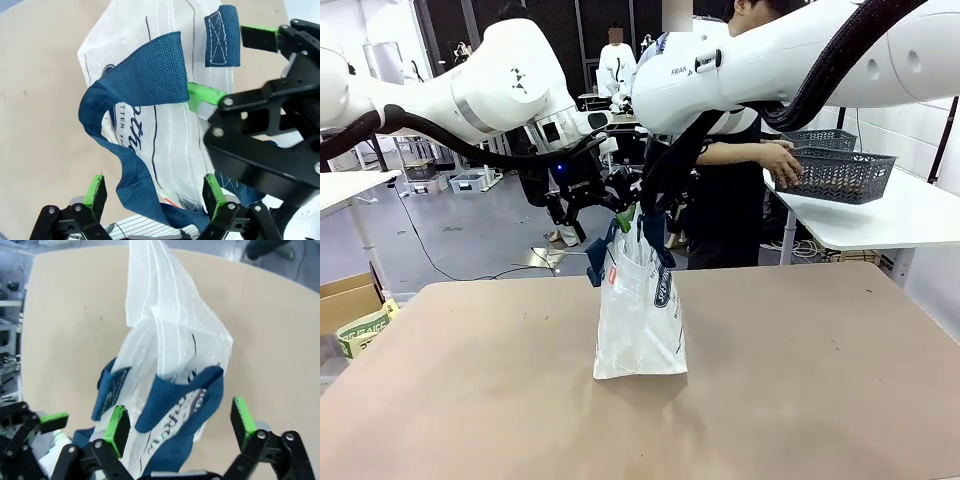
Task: Transfer purchased items from the store into the shopping bag.
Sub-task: Open the Reusable shopping bag in the center of the table.
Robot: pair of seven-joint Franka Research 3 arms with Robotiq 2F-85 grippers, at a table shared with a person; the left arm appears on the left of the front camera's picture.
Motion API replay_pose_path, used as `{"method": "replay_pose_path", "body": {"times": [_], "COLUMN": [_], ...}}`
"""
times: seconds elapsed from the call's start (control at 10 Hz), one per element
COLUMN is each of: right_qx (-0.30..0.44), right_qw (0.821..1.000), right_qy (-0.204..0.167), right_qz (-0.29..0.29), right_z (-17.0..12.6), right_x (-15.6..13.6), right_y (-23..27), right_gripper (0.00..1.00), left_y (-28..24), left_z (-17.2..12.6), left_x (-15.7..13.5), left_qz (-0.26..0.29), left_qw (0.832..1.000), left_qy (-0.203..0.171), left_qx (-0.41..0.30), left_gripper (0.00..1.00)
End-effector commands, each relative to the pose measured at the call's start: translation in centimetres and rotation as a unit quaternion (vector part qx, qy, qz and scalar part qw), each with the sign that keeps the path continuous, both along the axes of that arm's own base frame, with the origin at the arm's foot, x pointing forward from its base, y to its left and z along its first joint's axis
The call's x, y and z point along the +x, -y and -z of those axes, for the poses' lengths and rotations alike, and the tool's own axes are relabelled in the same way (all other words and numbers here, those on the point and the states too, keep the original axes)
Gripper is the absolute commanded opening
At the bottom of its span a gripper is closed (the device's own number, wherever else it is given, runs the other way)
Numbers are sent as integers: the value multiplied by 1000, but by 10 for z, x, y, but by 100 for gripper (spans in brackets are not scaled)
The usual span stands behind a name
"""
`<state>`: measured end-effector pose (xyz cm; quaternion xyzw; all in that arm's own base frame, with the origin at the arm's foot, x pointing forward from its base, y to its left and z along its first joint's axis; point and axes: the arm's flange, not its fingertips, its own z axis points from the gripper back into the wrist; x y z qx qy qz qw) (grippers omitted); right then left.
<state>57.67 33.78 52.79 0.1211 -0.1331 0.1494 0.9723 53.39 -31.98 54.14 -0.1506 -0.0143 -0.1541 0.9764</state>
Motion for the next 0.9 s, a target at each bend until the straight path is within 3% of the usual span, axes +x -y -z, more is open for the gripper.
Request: {"method": "replay_pose_path", "body": {"times": [0.0, 0.4, 0.5, 0.8], "right_qx": [35, 49, 50, 40], "right_qw": [998, 998, 998, 998], "right_qy": [38, 28, 25, 19], "right_qz": [-39, -39, -37, -50], "right_z": [19, 17, 17, 14], "right_x": [-9, -10, -10, -13], "right_y": [10, 10, 10, 14], "right_gripper": [81, 1, 0, 0], "left_y": [-1, -3, -5, -14], "left_z": [0, 1, 1, 1], "left_x": [0, 0, -1, -5], "left_qz": [1, -7, -9, -15], "left_qw": [1000, 1000, 1000, 1000], "left_qy": [1, 1, 2, 14], "left_qx": [0, 3, 3, 9], "left_gripper": [82, 8, 0, 0]}}
